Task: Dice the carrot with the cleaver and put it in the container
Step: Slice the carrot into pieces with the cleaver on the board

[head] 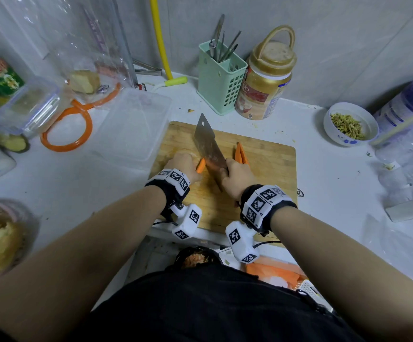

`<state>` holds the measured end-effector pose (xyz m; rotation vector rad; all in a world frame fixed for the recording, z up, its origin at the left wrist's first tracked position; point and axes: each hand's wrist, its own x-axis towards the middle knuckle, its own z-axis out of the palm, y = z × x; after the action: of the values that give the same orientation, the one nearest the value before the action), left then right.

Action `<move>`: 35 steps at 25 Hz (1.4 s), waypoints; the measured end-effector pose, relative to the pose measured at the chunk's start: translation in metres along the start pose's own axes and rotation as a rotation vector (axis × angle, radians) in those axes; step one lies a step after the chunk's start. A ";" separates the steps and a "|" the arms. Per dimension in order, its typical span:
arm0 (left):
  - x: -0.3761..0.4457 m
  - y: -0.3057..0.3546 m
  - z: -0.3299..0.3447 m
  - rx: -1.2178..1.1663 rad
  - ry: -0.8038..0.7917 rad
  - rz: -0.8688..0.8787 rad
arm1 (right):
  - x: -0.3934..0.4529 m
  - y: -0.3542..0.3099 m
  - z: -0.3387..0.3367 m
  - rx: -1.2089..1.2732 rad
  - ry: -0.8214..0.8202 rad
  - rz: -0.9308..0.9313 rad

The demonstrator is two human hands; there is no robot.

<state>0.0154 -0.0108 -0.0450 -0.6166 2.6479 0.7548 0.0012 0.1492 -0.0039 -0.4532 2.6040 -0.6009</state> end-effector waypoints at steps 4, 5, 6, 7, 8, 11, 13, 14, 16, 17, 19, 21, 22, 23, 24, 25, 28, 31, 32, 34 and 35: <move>-0.003 0.003 -0.005 0.022 0.036 0.035 | -0.002 0.000 -0.006 0.004 0.013 0.013; -0.002 0.003 -0.006 0.019 0.055 0.051 | -0.002 0.000 -0.008 0.009 0.009 0.018; -0.002 0.002 -0.007 0.028 0.065 0.068 | -0.003 0.000 -0.010 0.016 0.005 0.025; -0.001 0.001 -0.007 0.039 0.070 0.085 | -0.003 0.000 -0.011 0.022 0.003 0.034; -0.001 0.000 -0.007 0.044 0.073 0.105 | -0.003 0.000 -0.012 0.023 0.005 0.042; -0.001 0.001 -0.002 0.035 0.070 0.160 | -0.003 0.001 -0.012 0.025 0.006 0.051; -0.001 0.001 0.000 0.039 0.077 0.168 | -0.004 0.002 -0.012 0.028 0.002 0.051; 0.000 0.001 0.000 0.040 0.075 0.166 | -0.004 0.002 -0.012 0.028 0.001 0.050; 0.000 0.000 0.001 0.040 0.067 0.168 | -0.005 0.002 -0.012 0.025 0.000 0.046; 0.000 0.000 0.001 0.039 0.073 0.171 | -0.005 0.003 -0.012 0.020 0.002 0.045; 0.000 -0.001 0.002 0.028 0.095 0.174 | -0.006 0.002 -0.012 0.017 0.007 0.042; 0.001 -0.003 0.003 0.019 0.124 0.170 | -0.006 0.002 -0.012 0.027 0.005 0.040; 0.001 -0.002 0.003 0.021 0.132 0.169 | -0.007 0.001 -0.012 0.028 0.004 0.039; 0.001 -0.002 0.003 0.030 0.129 0.171 | -0.007 0.001 -0.011 0.024 0.004 0.037; 0.001 -0.002 0.003 0.042 0.117 0.171 | -0.006 0.000 -0.011 0.019 0.007 0.035; 0.001 -0.002 0.002 0.055 0.099 0.168 | -0.006 0.000 -0.010 0.016 0.012 0.032; 0.000 -0.001 -0.001 0.102 0.063 0.175 | -0.006 0.000 -0.009 0.015 0.020 0.027; 0.003 0.000 -0.005 0.152 0.023 0.226 | -0.007 0.000 -0.010 0.024 0.012 0.028; 0.005 -0.001 -0.006 0.164 0.010 0.231 | -0.007 -0.001 -0.011 0.024 0.010 0.027; 0.005 -0.002 -0.007 0.167 0.029 0.248 | -0.008 -0.001 -0.012 0.028 0.002 0.028; 0.005 -0.003 -0.006 0.172 0.060 0.257 | -0.008 -0.001 -0.012 0.031 0.001 0.031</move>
<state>0.0118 -0.0182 -0.0430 -0.2599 2.8432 0.5729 0.0026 0.1557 0.0091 -0.4025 2.5935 -0.6305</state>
